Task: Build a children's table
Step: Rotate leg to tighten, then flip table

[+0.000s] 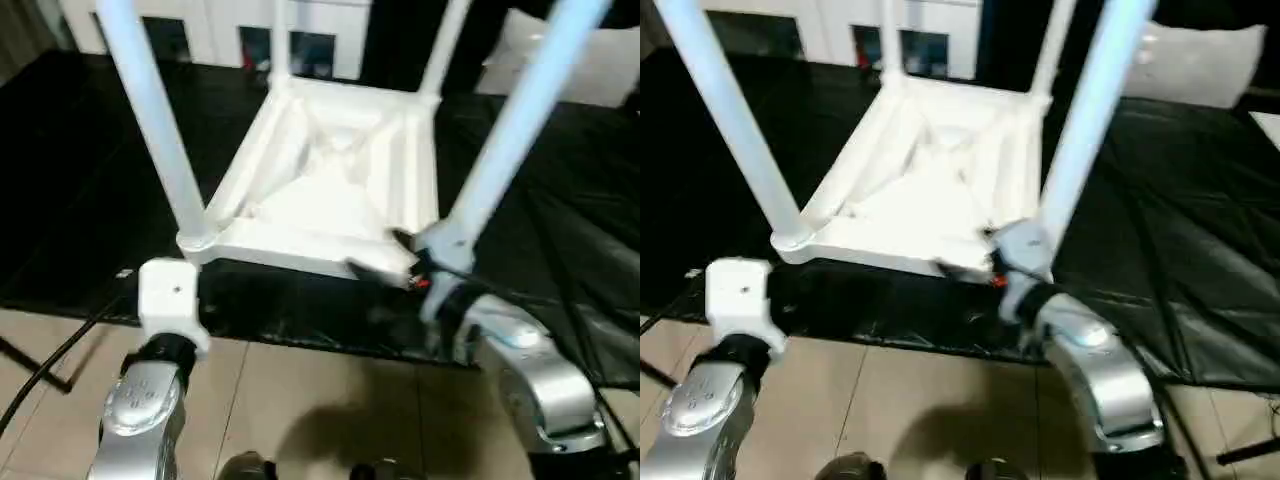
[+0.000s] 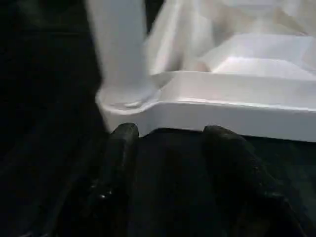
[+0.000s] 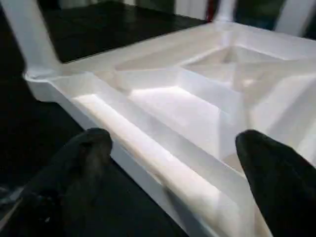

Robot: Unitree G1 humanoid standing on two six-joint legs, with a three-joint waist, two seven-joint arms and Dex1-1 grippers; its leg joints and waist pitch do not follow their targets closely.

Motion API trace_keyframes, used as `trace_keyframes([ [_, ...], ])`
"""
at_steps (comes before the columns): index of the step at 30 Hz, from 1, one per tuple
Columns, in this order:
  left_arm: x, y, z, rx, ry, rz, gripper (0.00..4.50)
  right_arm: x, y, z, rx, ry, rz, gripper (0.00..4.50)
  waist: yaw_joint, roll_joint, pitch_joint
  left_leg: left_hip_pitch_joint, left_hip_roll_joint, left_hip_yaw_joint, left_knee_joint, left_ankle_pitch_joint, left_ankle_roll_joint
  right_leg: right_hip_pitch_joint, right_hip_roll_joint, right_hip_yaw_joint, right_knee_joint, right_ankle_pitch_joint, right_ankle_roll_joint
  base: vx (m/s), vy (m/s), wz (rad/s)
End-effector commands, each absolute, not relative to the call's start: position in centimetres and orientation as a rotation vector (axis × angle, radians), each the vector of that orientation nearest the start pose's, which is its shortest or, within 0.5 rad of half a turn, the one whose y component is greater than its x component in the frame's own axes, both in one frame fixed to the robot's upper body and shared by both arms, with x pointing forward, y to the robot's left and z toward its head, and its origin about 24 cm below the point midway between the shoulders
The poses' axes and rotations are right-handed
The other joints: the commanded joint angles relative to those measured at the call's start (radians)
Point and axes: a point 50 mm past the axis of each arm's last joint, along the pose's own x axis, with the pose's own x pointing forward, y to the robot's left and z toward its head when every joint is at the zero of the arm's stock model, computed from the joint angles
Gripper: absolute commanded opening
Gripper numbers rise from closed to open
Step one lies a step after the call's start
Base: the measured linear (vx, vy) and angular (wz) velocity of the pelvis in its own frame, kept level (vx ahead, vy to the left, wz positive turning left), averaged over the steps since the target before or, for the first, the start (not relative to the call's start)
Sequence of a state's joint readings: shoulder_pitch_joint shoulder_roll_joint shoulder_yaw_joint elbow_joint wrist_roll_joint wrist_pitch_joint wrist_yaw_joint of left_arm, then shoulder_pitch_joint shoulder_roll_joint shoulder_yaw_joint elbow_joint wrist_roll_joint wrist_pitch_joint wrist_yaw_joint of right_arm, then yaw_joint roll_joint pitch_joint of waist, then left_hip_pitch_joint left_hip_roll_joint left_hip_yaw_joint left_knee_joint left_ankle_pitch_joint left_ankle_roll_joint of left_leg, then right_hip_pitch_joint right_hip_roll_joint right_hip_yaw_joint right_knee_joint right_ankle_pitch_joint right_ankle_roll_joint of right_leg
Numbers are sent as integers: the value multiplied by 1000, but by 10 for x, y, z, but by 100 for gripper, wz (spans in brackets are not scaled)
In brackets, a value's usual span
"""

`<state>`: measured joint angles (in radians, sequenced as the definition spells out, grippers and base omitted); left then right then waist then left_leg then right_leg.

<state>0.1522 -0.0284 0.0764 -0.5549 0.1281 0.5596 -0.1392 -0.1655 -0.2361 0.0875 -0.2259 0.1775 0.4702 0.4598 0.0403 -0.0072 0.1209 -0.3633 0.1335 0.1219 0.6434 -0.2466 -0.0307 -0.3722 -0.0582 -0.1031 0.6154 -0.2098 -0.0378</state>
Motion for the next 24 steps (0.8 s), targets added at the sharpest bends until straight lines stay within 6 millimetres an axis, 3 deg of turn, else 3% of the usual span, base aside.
trace_keyframes([
  [1, 214, 176, 85, 77, 147, 51, 253, 271, -143, 93, -93, 115, 533, 442, -7, -2, -42, 6, 97, -40, -109, -254, 11, 33, -120, 82, -114, -455, -112, 0, 0, 0],
  [2, 217, 177, 85, 86, 144, 36, 253, 271, -147, 93, -95, 117, 503, 442, -11, -9, -43, 5, 98, -37, -111, -245, 15, 32, -117, 83, -115, -436, -108, 0, 0, 0],
  [4, 222, 180, 87, 109, 129, 7, 253, 272, -153, 92, -102, 118, 470, 442, -10, -2, -41, 8, 99, -35, -113, -247, 18, 24, -116, 86, -114, -398, -110, 0, 0, 0],
  [6, 231, 189, 87, 143, 124, 16, 253, 274, -163, 89, -120, 125, 433, 442, -6, -3, -46, 17, 96, -31, -113, -247, 20, 16, -108, 88, -112, -366, -112, 0, 0, 0],
  [7, 231, 189, 87, 142, 123, 16, 253, 274, -163, 89, -121, 125, 431, 442, -8, -3, -46, 11, 98, -32, -116, -246, 18, 22, -110, 88, -106, -342, -123, 0, 0, 0],
  [8, 239, 194, 88, 138, 117, 9, 253, 275, -169, 87, -135, 124, 413, 442, -8, 5, -47, 2, 99, -35, -117, -236, 16, 29, -113, 87, -101, -323, -130, 0, 0, 0],
  [11, 250, 192, 91, 106, 100, -55, 253, 274, -167, 86, -125, 133, 440, 442, -7, 2, -57, 3, 99, -30, -114, -184, 28, 28, -110, 90, -91, -221, -161, 0, 0, 0],
  [12, 254, 191, 92, 99, 100, -89, 253, 272, -164, 85, -122, 136, 459, 442, -9, -2, -58, -2, 99, -29, -114, -160, 38, 30, -113, 91, -87, -186, -172, 0, 0, 0],
  [14, 261, 192, 90, 112, 113, -123, 253, 268, -156, 84, -108, 139, 499, 442, -6, 3, -65, -4, 98, -27, -109, -118, 57, 34, -115, 91, -82, -151, -182, 0, 0, 0],
  [15, 263, 193, 89, 120, 116, -127, 253, 266, -153, 83, -104, 138, 516, 442, -6, 0, -67, -6, 97, -27, -108, -96, 65, 36, -115, 90, -80, -128, -186, 0, 0, 0],
  [16, 269, 194, 88, 107, 116, -142, 253, 264, -147, 83, -92, 132, 550, 442, -6, -2, -72, -9, 97, -24, -104, -24, 96, 39, -114, 88, -70, -42, -201, 0, 0, 0],
  [20, 283, 195, 89, 115, 112, -173, 253, 259, -132, 81, -58, 133, 612, 442, -6, 0, -72, -5, 98, -19, -104, -24, 120, 37, -114, 86, -72, -49, -221, 0, 0, 0],
  [24, 291, 194, 90, 126, 111, -202, 253, 256, -126, 78, -47, 148, 633, 442, -1, 5, -67, 5, 108, -16, -112, -112, 73, 29, -114, 89, -82, -155, -218, 0, 0, 0],
])
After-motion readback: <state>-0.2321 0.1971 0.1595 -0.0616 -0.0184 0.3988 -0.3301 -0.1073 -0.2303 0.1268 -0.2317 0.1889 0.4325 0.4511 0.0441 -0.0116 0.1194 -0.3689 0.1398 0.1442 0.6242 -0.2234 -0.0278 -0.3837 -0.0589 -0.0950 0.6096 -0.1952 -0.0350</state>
